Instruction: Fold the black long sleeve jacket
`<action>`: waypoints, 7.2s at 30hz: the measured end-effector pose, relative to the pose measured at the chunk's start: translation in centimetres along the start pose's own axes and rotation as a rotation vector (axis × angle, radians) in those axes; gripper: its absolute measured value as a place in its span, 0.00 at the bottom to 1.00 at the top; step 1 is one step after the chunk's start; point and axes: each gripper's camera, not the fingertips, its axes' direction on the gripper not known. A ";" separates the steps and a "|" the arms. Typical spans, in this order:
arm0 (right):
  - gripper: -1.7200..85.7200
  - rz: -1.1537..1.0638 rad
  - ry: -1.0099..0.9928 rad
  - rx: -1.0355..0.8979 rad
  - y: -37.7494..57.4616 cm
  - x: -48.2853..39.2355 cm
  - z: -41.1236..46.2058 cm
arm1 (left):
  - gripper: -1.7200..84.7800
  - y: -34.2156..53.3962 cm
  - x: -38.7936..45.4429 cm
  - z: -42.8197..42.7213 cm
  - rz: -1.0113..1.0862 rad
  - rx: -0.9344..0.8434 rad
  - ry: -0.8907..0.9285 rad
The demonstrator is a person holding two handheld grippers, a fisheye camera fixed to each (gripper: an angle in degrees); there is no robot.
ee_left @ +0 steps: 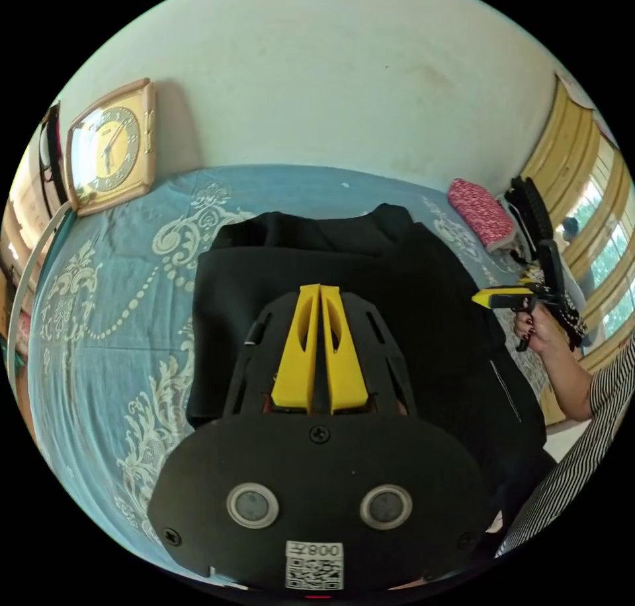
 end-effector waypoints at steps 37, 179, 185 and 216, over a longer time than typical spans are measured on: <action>0.03 0.437 -0.061 -0.055 35.8 -3.3 -21.3 | 0.12 48.5 -4.8 -24.1 -0.700 -0.243 0.242; 0.04 0.481 -0.392 0.050 10.2 21.9 -18.8 | 0.06 28.2 -22.6 -3.7 -0.861 -0.025 0.744; 0.06 0.507 -0.457 0.067 7.6 22.4 -17.5 | 0.08 24.6 -22.4 -0.7 -0.840 -0.062 0.713; 0.02 -0.065 0.177 -0.195 -11.0 -11.9 -6.5 | 0.02 9.4 3.3 1.5 -0.216 -0.094 0.366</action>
